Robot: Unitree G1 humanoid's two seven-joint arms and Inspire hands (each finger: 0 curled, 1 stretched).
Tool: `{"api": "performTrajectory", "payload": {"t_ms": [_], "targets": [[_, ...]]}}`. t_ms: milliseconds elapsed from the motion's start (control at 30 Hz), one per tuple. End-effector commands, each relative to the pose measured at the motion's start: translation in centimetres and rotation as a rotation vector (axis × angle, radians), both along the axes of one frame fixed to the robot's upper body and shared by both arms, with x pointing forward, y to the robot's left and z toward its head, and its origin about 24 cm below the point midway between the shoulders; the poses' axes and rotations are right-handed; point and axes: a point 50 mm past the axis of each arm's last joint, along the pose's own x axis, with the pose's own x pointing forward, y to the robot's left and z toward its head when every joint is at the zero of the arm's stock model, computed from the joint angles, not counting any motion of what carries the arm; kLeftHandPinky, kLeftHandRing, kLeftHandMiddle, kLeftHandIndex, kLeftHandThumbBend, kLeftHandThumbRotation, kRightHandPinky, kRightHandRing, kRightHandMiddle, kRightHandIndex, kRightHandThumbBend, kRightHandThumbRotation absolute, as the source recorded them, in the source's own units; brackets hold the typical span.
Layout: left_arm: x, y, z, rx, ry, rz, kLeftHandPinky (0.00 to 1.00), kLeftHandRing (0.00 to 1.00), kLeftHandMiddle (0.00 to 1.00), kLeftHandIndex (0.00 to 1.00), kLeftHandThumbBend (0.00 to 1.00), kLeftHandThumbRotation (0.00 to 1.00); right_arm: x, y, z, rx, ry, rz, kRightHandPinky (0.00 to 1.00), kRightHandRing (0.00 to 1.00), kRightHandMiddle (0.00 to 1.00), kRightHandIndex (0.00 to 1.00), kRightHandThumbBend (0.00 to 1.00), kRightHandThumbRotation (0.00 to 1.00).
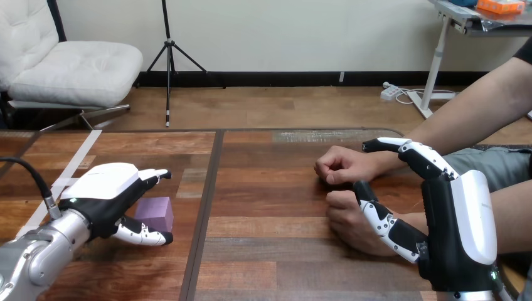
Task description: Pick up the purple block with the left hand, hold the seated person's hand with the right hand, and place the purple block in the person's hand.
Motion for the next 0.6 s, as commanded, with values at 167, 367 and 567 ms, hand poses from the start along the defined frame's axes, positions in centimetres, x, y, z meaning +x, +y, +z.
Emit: {"api": "performTrajectory", "payload": {"t_ms": [167, 367, 567], "targets": [[1.87, -0.63, 1.97, -0.031, -0.072, -0.025, 0.74, 0.86, 0.91, 0.92, 0.63, 0.41, 0.73, -0.06, 2.04, -0.024, -0.099, 0.016, 0.71, 0.74, 0.7, 0.65, 0.4, 0.0], [1.9, -0.66, 1.71, -0.03, -0.065, -0.027, 0.72, 0.85, 0.9, 0.92, 0.63, 0.43, 0.71, -0.12, 2.05, -0.023, -0.094, 0.017, 0.71, 0.74, 0.7, 0.65, 0.39, 0.0], [1.93, -0.71, 1.48, -0.028, -0.06, -0.027, 0.73, 0.86, 0.9, 0.92, 0.64, 0.47, 0.71, -0.13, 2.07, -0.022, -0.09, 0.019, 0.71, 0.74, 0.7, 0.65, 0.39, 0.0]]}}
